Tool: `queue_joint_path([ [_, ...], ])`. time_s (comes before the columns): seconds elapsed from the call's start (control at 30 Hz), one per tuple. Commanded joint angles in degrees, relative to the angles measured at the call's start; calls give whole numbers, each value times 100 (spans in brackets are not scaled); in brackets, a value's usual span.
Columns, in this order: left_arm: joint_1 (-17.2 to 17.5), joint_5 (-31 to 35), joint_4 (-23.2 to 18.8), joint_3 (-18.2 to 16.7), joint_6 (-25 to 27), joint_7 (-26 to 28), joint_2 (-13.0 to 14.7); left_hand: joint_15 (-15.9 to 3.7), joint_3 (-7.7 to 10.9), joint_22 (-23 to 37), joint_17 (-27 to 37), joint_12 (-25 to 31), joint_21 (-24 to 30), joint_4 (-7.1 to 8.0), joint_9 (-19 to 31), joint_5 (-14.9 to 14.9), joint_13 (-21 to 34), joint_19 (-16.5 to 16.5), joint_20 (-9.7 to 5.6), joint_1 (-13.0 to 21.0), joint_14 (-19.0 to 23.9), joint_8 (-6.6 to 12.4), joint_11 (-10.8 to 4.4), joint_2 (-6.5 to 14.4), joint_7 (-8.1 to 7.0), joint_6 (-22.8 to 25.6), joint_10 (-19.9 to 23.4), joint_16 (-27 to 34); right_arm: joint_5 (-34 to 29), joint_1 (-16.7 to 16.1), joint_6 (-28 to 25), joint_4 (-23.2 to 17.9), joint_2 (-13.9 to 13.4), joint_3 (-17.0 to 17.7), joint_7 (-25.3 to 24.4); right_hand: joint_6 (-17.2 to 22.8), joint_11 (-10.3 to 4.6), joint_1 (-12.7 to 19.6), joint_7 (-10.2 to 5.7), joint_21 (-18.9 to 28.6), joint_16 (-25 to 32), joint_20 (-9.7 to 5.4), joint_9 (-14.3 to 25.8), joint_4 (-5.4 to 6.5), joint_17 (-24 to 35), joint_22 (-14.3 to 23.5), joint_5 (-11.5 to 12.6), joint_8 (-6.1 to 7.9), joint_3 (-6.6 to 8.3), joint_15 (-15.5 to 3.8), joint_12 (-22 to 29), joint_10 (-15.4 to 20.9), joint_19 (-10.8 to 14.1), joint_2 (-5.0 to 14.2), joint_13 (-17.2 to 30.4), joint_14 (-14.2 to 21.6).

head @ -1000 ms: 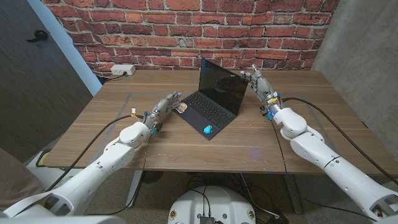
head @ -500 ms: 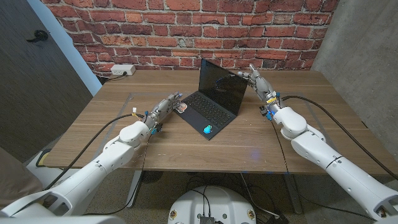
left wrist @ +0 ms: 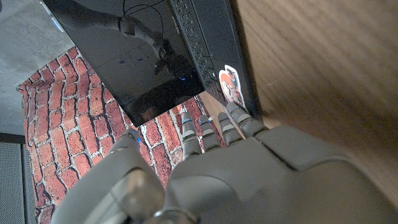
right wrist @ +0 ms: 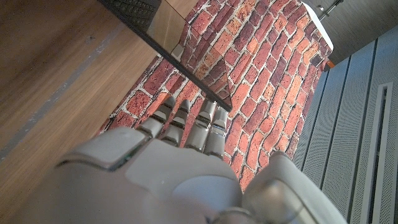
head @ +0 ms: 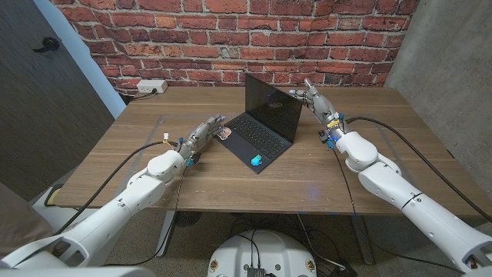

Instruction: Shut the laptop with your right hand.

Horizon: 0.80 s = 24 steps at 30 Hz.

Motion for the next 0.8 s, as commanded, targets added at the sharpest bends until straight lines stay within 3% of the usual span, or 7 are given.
queue_joint_path([
  [0.03, -30, 1, 50, 22, 44, -18, -2, -319, 14, 19, 28, -18, -8, -4, 15, 21, 10, -44, -14, 24, -1, -12, 2, 17, -10, -15, -24, -9, 19, 125, -24, -97, -180, -111, 446, 231, 42, -8, 16, 48, 31, -22, 33, -19, 21, 47, 24, 66, -41, -322, 92, 260, 121, 54, 9, 110],
  [0.13, -35, 2, 51, 27, 40, -24, -8, -316, 17, 20, 28, -19, -10, -4, 15, 21, 10, -57, -26, 27, -5, -17, 5, 23, -9, -26, -33, -9, 53, 128, -31, -132, -189, -129, 514, 346, -37, -9, -12, 38, 22, -32, 33, -19, 22, 58, 25, 92, -49, -353, 122, 389, 105, 55, 9, 162],
  [0.8, 92, 15, -115, 4, 50, 77, 41, -330, 42, 21, 22, -10, 6, -24, 14, 18, 9, -71, -172, 67, -5, -13, 13, 64, 48, 9, -49, 2, 246, 156, -69, -264, -258, -348, 1059, 640, -33, -7, 29, 7, -58, -216, 33, -20, 16, 65, 34, 129, -77, -350, 171, 730, 97, 69, 10, 213],
])
